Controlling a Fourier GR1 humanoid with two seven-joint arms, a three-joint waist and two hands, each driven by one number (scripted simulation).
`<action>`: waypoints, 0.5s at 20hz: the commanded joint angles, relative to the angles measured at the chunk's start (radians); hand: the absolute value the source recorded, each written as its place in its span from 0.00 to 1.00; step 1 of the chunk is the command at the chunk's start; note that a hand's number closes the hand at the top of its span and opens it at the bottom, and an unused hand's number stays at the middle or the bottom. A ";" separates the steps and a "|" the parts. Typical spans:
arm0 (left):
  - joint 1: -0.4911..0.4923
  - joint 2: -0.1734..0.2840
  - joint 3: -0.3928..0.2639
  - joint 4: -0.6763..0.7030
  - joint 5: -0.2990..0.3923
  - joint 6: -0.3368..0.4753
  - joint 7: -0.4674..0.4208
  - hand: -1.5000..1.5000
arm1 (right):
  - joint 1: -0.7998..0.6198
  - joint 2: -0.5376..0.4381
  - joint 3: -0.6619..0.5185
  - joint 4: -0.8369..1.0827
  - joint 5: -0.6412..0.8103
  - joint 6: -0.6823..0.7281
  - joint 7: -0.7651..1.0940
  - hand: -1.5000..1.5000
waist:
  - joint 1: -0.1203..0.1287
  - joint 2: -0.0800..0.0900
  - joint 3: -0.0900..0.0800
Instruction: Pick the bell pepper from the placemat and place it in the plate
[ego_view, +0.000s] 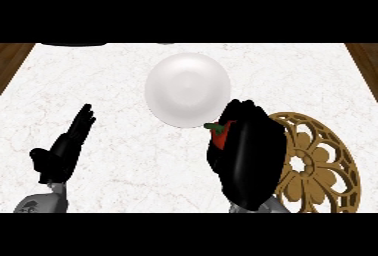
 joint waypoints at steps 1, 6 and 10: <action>-0.045 0.007 0.008 0.012 0.015 -0.016 0.034 0.50 | -0.212 0.010 -0.088 0.180 -0.156 -0.056 0.156 1.00 | 0.018 0.005 0.000; -0.020 -0.011 -0.006 0.021 -0.018 0.011 -0.005 0.50 | -0.271 0.010 -0.124 0.421 -0.215 -0.250 0.099 1.00 | 0.018 0.006 0.001; -0.010 -0.034 -0.033 0.007 -0.013 -0.008 -0.011 0.50 | -0.359 0.010 -0.154 0.626 -0.283 -0.375 0.036 1.00 | 0.038 0.011 0.001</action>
